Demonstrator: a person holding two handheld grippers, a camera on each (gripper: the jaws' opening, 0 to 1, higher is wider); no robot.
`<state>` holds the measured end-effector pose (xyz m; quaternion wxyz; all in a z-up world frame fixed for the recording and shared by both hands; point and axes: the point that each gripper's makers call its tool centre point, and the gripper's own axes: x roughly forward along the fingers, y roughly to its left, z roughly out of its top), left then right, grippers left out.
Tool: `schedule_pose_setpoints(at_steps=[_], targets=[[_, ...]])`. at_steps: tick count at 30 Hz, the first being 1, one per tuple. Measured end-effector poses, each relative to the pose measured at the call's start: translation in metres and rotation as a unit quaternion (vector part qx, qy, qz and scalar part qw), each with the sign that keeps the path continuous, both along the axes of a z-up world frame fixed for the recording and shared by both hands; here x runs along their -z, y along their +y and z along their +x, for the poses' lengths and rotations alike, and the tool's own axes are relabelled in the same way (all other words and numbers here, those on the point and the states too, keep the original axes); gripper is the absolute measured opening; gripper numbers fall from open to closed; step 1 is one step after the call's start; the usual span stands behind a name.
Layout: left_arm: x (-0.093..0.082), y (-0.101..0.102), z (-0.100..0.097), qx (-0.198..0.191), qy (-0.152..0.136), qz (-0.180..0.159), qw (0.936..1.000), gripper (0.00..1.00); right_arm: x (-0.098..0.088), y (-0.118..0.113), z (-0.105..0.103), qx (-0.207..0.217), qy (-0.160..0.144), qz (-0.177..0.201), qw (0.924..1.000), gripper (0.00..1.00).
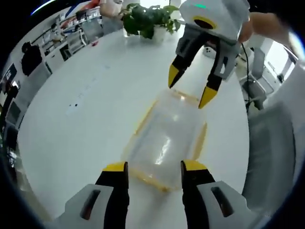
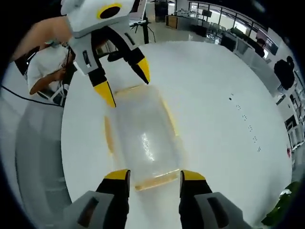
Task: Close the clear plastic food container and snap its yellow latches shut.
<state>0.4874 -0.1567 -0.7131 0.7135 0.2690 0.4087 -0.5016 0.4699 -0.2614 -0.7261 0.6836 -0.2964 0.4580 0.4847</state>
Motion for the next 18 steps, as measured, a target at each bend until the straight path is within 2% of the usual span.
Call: schedule_pose_setpoints(at_steps=[6,9,13,18], targets=[[-0.002,-0.008,-0.005,0.054,-0.013,0.007,0.9984,0.41,0.000,0.004,-0.001,-0.049,-0.015,-0.015,0.9986,0.38],[-0.002,-0.011,-0.005,0.062,-0.020,0.010,0.9978,0.40,0.000,0.007,-0.001,-0.052,-0.011,-0.012,0.9985,0.39],[-0.005,-0.023,-0.009,0.093,-0.033,0.002,0.9951,0.40,-0.001,0.014,-0.001,-0.059,-0.007,-0.005,0.9982,0.38],[-0.004,-0.030,-0.011,0.115,-0.039,-0.002,0.9927,0.39,-0.004,0.024,0.003,-0.063,-0.007,0.014,0.9979,0.32]])
